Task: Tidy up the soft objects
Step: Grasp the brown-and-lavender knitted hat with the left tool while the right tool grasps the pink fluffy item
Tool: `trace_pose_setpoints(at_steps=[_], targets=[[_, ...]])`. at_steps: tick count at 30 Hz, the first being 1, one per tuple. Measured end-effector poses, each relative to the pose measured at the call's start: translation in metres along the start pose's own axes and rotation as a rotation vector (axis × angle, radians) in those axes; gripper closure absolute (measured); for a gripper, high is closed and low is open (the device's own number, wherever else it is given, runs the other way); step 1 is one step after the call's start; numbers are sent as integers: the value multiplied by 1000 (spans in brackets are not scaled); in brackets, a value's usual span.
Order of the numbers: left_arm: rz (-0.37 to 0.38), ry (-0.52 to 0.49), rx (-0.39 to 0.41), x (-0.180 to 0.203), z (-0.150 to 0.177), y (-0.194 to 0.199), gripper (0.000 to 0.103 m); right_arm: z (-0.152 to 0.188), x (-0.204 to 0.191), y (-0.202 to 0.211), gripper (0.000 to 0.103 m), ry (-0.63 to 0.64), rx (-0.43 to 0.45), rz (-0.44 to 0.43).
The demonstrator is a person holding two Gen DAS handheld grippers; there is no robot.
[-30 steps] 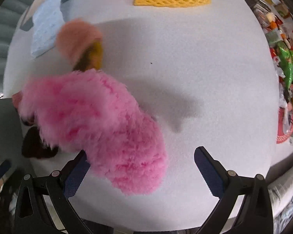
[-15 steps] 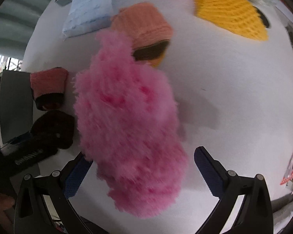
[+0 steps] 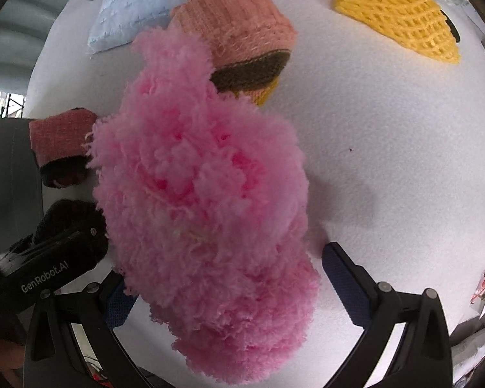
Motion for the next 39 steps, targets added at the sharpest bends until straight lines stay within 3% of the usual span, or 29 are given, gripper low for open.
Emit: trace_pose_setpoints(at_steps=[3, 4, 5, 7, 8, 11, 18, 25, 31, 39], targets=[[2, 3, -30, 1, -2, -3, 3, 5, -1, 0, 0, 31, -41, 6], [3, -9, -20, 2, -1, 0, 11, -1, -4, -1, 1, 44, -50, 13], [5, -29, -12, 3, 0, 4, 22, -2, -5, 1, 7, 47, -39, 21], [1, -87, -5, 7, 5, 8, 34, -2, -10, 7, 30, 65, -6, 25], [1, -112, -18, 9, 8, 8, 39, -1, -14, 9, 48, 83, 0, 15], [6, -152, -24, 8, 19, 16, 42, 3, -19, 11, 54, 93, -13, -21], [-8, -280, 62, 7, 58, 60, 41, 24, -21, 43, 55, 134, 15, -70], [6, -331, 153, 8, 94, 105, 41, 57, -3, 90, 55, 109, 4, -126], [11, -321, 244, 15, 82, 149, 41, 66, 2, 104, 54, 138, 2, -119], [25, -289, 316, 6, 67, 177, 41, 53, 5, 148, 54, 160, 99, -112]])
Point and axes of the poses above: each gripper's, at about its wrist camera, not at the fingertips, and y roughly against the way its jaws point, x to its right, z to its underside, the point moved 7 cm from there along -y, roughly the way its jaws point, and after that the axes turned 8 degrees about y, right-handed, at the moved point
